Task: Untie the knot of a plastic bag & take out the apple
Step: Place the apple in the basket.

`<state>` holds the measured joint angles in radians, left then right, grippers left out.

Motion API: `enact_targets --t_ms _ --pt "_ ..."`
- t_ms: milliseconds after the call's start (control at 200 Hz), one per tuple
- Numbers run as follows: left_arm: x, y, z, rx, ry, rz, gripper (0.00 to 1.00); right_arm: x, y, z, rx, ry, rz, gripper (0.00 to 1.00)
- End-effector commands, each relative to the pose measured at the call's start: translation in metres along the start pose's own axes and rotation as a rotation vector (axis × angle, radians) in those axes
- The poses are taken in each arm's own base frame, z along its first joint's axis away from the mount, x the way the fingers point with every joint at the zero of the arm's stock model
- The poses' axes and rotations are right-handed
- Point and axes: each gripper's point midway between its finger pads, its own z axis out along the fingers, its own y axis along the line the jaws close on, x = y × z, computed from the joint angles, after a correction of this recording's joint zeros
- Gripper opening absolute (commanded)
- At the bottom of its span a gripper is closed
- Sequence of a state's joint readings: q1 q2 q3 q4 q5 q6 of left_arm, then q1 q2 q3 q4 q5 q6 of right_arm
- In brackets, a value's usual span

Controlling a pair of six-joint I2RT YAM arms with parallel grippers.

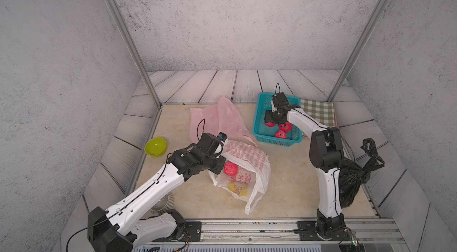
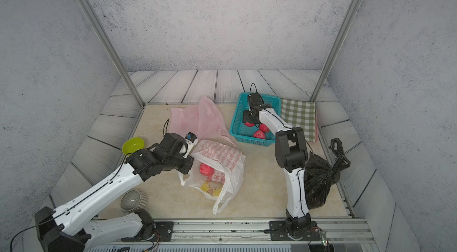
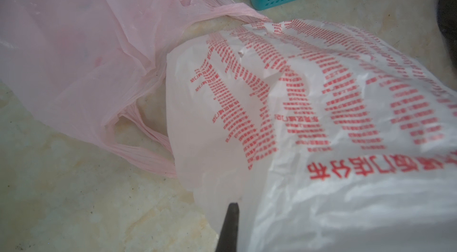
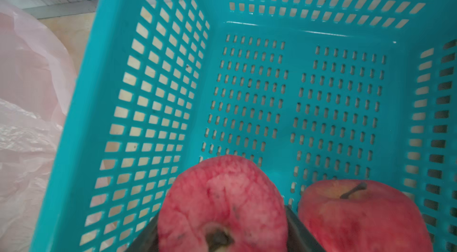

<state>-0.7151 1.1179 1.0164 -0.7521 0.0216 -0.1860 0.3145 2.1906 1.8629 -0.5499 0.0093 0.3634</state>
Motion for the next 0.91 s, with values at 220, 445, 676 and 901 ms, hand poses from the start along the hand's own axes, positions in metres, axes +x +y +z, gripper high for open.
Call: enact_targets --t_ms 220,445,676,901 --pt "0.004 0.013 0.01 -0.035 0.033 -0.015 0.0 -0.001 -0.003 0.002 0.0 0.0 -0.009 0.62" --pt "0.005 0.017 0.012 -0.051 0.045 -0.019 0.0 0.0 -0.003 0.007 -0.001 0.001 -0.009 0.66" --pt "0.007 0.018 0.014 -0.055 0.056 -0.02 0.0 0.0 -0.003 0.008 0.003 0.002 -0.016 0.91" --pt "0.004 0.019 0.01 -0.061 0.038 -0.021 0.0 -0.01 -0.007 -0.018 0.031 -0.038 -0.034 0.98"
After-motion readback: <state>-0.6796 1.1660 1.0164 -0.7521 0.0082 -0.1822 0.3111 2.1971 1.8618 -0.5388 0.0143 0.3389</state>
